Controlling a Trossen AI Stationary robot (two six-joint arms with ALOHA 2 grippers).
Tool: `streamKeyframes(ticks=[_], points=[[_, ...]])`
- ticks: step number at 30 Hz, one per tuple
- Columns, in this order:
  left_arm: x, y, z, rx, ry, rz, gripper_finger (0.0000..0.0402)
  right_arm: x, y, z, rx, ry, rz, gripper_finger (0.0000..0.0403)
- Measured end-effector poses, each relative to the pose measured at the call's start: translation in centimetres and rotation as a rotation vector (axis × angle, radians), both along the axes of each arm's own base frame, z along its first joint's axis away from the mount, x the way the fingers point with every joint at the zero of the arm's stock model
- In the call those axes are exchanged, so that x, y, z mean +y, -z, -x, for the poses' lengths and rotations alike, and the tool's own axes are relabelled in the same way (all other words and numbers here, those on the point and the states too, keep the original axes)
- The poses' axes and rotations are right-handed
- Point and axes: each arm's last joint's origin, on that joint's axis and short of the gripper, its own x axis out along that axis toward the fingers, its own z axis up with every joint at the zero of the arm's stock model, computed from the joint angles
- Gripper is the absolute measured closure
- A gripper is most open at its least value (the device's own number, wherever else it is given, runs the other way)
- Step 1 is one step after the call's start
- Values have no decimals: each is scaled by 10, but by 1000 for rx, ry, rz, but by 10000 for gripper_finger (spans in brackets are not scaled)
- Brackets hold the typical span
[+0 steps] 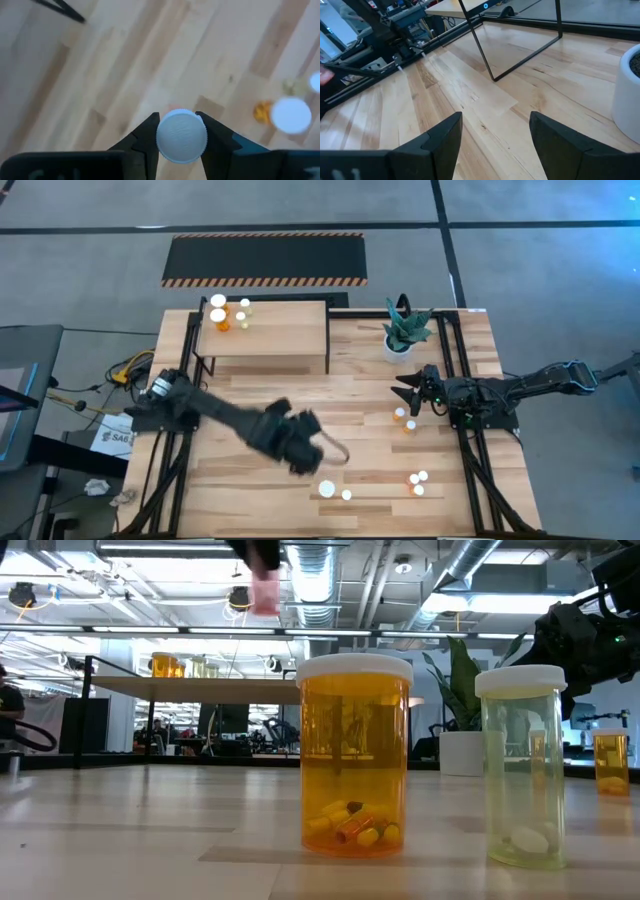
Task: Pick and place medicine bottles onto shelf by color
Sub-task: Put the left pink pill bottle on the shelf
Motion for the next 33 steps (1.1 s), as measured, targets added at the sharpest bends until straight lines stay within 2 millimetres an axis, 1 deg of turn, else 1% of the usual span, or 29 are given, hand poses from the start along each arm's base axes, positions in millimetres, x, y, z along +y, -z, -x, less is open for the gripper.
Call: streamKeyframes(ticks=[3, 7, 12, 17, 23, 28, 33], points=[[32, -13, -3, -1, 0, 19, 305, 0, 0, 0, 0, 0, 0, 147], [75, -28, -3, -14, -49, 9, 305, 0, 0, 0, 0, 0, 0, 147], [123, -43, 5, -22, -110, -8, 305, 0, 0, 0, 0, 0, 0, 147], [168, -56, 19, -8, -146, -33, 305, 0, 0, 0, 0, 0, 0, 147], [223, -60, 31, 52, -145, -91, 305, 0, 0, 0, 0, 0, 0, 147], [270, -49, 43, 98, -127, -67, 305, 0, 0, 0, 0, 0, 0, 147], [312, -48, 62, 99, -152, -67, 305, 0, 0, 0, 0, 0, 0, 147]])
